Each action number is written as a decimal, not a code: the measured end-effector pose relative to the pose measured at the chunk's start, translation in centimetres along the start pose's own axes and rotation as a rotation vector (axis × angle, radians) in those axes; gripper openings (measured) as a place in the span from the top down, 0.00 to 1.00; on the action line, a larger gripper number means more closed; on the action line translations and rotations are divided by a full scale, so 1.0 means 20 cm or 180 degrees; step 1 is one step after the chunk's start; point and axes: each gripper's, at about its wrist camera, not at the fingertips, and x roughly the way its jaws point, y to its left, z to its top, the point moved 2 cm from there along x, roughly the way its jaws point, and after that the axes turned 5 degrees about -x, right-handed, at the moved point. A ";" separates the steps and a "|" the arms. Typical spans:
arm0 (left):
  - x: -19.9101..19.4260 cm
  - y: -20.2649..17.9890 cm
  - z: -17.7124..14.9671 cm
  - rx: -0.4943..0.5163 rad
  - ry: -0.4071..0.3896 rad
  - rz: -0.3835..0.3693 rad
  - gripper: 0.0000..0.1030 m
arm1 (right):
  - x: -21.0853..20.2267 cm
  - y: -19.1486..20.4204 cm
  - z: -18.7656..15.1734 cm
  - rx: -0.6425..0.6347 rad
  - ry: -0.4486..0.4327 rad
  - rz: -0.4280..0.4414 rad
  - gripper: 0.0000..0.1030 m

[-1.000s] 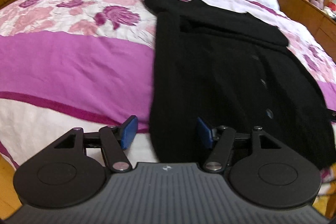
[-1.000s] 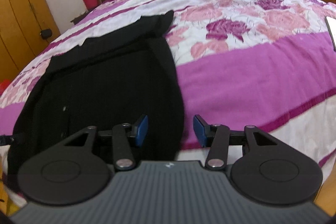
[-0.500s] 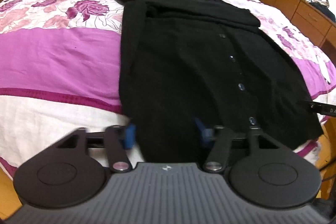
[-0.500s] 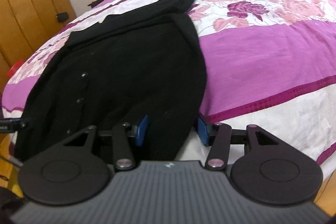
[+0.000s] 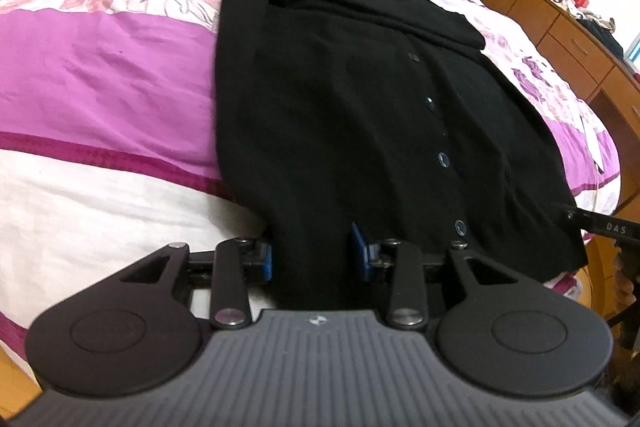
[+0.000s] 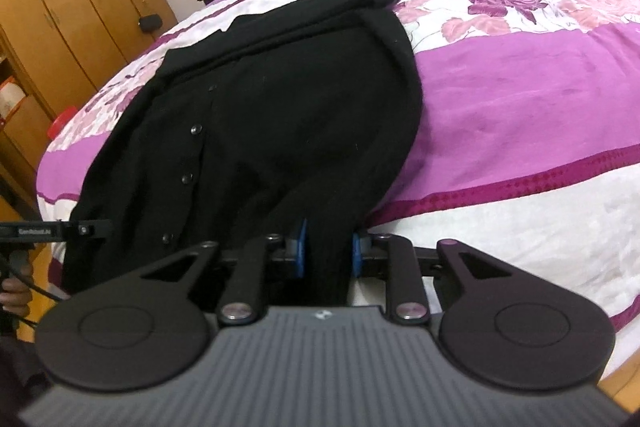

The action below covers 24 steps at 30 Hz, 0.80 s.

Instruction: Fold small clothes

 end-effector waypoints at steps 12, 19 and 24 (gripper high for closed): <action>-0.20 0.12 0.12 -0.0729 -0.0490 -0.0703 0.93 | -0.14 -0.06 0.12 0.0595 -0.0626 0.0695 0.90; -0.40 0.09 0.23 -0.0825 -0.0978 -0.0916 0.94 | -0.21 -0.08 0.23 0.1002 -0.1048 0.1126 0.90; -0.46 0.08 0.34 -0.1006 -0.1215 -0.0929 0.94 | -0.23 -0.08 0.34 0.1096 -0.1337 0.1114 0.90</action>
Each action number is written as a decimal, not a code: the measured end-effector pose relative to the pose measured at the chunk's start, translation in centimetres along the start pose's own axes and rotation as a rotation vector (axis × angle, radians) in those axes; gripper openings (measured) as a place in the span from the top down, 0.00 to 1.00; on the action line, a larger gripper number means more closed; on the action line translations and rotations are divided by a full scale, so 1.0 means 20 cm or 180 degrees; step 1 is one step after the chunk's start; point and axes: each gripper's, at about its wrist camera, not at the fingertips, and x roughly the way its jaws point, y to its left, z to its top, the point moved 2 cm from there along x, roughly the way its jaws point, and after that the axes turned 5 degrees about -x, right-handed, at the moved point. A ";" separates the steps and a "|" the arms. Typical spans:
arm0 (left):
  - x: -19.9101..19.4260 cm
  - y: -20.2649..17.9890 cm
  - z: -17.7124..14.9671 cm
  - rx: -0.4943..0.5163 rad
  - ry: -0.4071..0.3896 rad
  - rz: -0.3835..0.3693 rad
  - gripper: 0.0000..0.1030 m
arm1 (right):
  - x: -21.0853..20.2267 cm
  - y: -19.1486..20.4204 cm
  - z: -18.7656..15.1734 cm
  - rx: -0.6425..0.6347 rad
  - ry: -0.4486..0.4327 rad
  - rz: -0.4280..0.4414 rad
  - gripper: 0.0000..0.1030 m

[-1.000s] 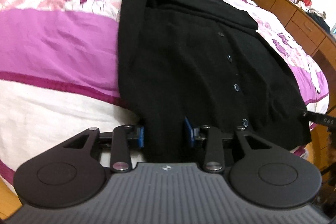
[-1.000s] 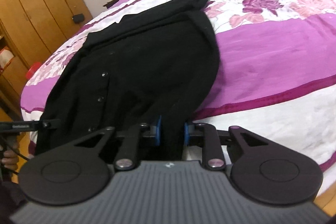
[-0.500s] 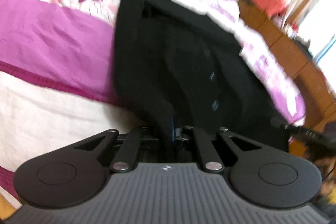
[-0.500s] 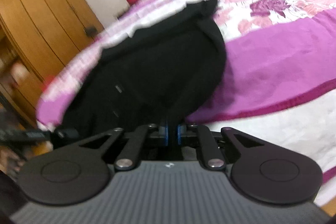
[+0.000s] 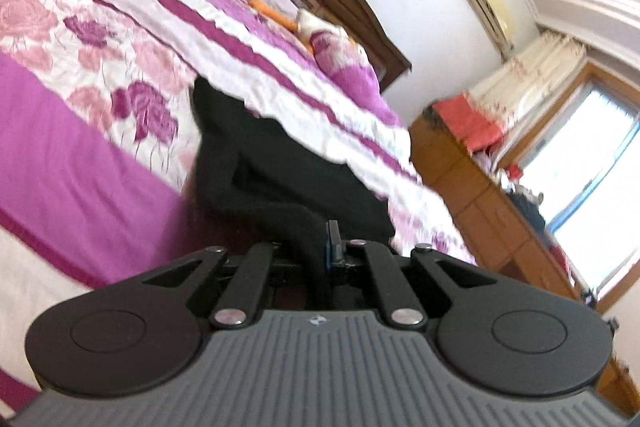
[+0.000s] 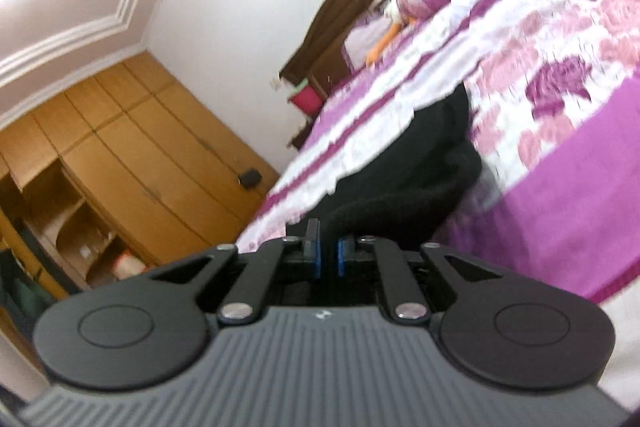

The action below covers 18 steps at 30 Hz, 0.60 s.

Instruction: Fold small clothes

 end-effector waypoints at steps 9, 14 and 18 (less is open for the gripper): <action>0.19 -0.03 0.22 -0.0351 -0.0204 0.0131 0.94 | 0.18 -0.01 0.18 -0.0047 -0.0386 -0.0115 0.90; 0.40 -0.03 0.38 -0.0412 -0.0309 0.0310 0.94 | 0.35 -0.04 0.31 -0.0066 -0.0498 -0.0229 0.90; 0.61 -0.01 0.49 -0.0428 -0.0356 0.0473 0.94 | 0.51 -0.06 0.42 -0.0200 -0.0559 -0.0355 0.90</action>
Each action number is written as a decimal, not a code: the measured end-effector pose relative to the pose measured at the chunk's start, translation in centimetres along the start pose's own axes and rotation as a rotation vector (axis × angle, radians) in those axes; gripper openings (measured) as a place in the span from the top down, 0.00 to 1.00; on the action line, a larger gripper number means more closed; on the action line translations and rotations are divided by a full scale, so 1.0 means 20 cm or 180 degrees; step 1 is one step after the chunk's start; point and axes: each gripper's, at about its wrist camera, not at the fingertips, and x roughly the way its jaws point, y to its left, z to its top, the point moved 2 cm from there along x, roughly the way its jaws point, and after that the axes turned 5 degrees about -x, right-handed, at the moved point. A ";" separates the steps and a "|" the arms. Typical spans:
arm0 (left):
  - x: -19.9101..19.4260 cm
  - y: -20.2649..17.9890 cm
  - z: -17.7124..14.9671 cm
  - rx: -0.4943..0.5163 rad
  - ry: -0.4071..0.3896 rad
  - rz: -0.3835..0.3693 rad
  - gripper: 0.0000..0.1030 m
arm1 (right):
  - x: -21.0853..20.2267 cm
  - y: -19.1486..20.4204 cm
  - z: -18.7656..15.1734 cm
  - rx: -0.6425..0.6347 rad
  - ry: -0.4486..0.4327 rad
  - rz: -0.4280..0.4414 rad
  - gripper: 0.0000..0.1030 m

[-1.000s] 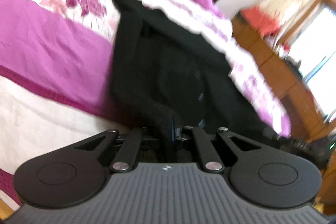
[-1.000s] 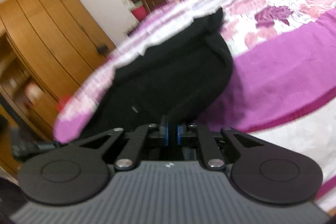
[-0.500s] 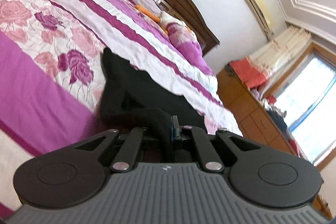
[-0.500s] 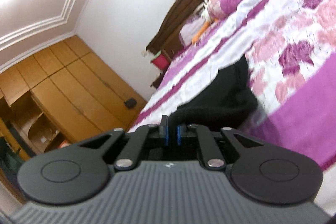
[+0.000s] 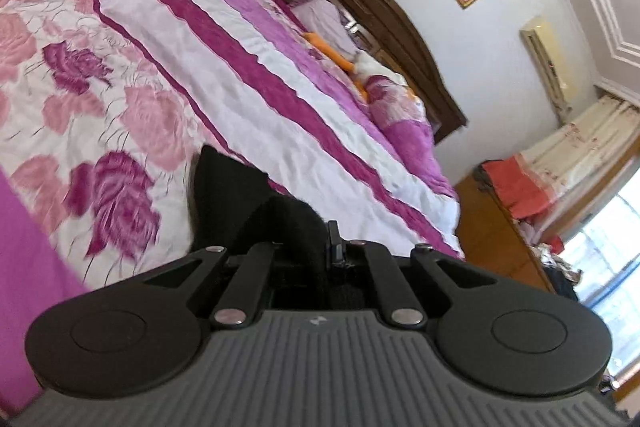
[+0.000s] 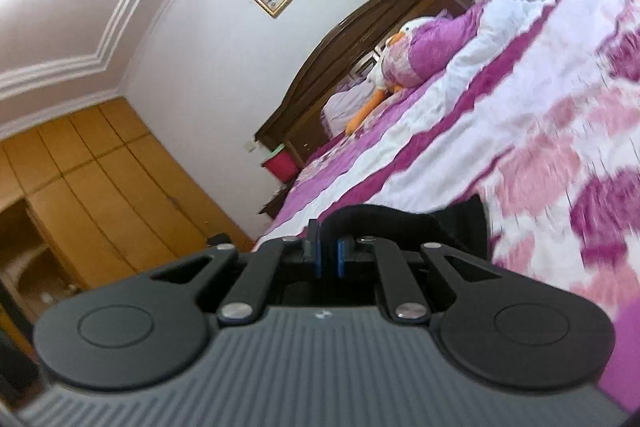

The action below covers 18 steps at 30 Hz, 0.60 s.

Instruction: Fold small clothes

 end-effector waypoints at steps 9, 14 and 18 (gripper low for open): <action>0.56 0.12 0.08 0.0204 0.0174 0.0503 0.94 | 0.47 -0.12 -0.04 -0.0479 0.0213 -0.0474 0.90; 0.79 0.25 0.04 0.0381 0.0395 0.0719 0.94 | 0.63 -0.26 -0.14 -0.0533 0.0455 -0.0825 0.90; 0.81 0.28 0.03 0.0516 0.0415 0.0676 0.93 | 0.70 -0.35 -0.25 -0.0637 0.0658 -0.1002 0.90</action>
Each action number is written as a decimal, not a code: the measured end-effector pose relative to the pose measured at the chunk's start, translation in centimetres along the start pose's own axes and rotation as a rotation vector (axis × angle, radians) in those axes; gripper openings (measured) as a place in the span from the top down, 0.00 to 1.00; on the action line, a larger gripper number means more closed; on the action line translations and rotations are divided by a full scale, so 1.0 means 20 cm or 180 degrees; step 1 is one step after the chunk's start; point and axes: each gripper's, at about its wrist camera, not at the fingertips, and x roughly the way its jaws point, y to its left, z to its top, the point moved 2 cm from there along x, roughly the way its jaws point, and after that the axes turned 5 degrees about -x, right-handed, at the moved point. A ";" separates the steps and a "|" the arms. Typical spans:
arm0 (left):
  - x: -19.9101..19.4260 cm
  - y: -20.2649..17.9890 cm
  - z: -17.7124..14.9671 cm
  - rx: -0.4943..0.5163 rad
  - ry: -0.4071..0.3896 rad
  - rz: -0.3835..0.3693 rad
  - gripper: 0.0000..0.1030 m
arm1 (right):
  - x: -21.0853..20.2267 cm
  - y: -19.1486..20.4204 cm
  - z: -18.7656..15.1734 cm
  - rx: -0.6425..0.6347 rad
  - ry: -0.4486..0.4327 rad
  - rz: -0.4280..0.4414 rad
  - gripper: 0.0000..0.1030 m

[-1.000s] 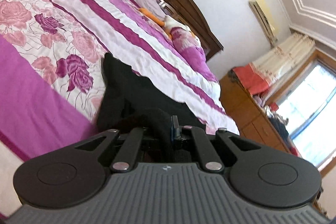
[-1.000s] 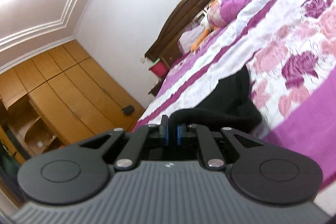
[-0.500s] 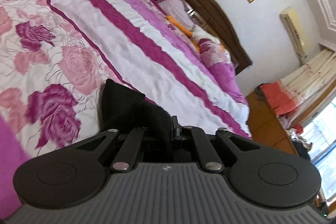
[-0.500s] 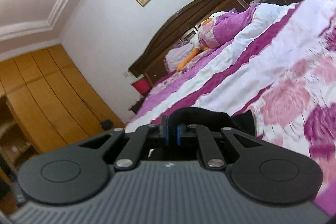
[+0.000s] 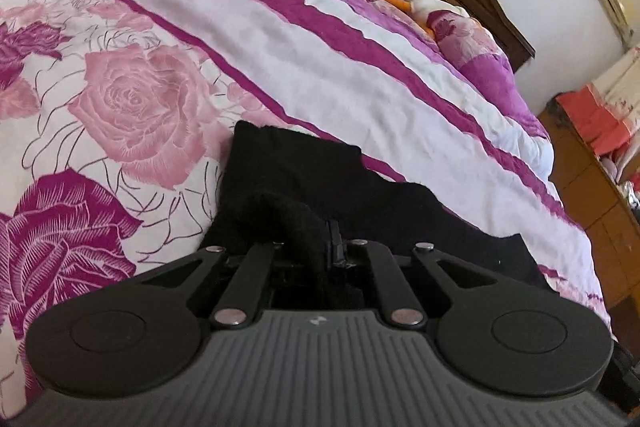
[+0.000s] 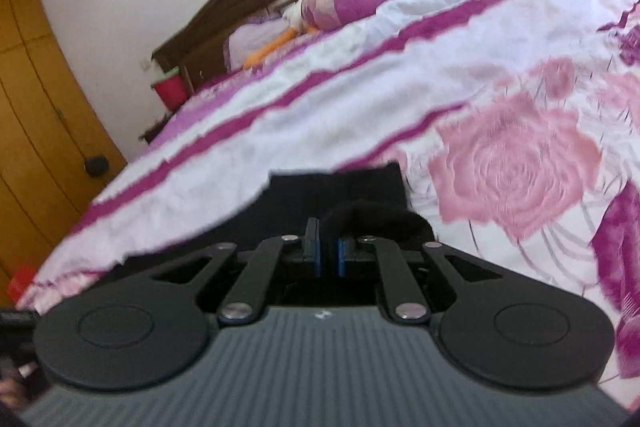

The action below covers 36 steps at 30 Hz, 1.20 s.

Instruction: Fold small clothes

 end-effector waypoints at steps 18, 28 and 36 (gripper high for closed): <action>-0.47 -0.15 -0.14 0.0157 -0.0063 -0.0256 0.39 | -0.32 0.07 0.01 -0.0146 0.0222 0.0383 0.54; -0.24 -0.17 -0.19 0.0051 0.0203 -0.0296 0.70 | -0.18 0.07 -0.04 -0.0073 0.0363 0.0369 0.57; -0.28 -0.16 -0.03 -0.0070 -0.0095 -0.0549 0.92 | -0.18 0.08 0.08 0.0134 0.0137 0.0662 0.90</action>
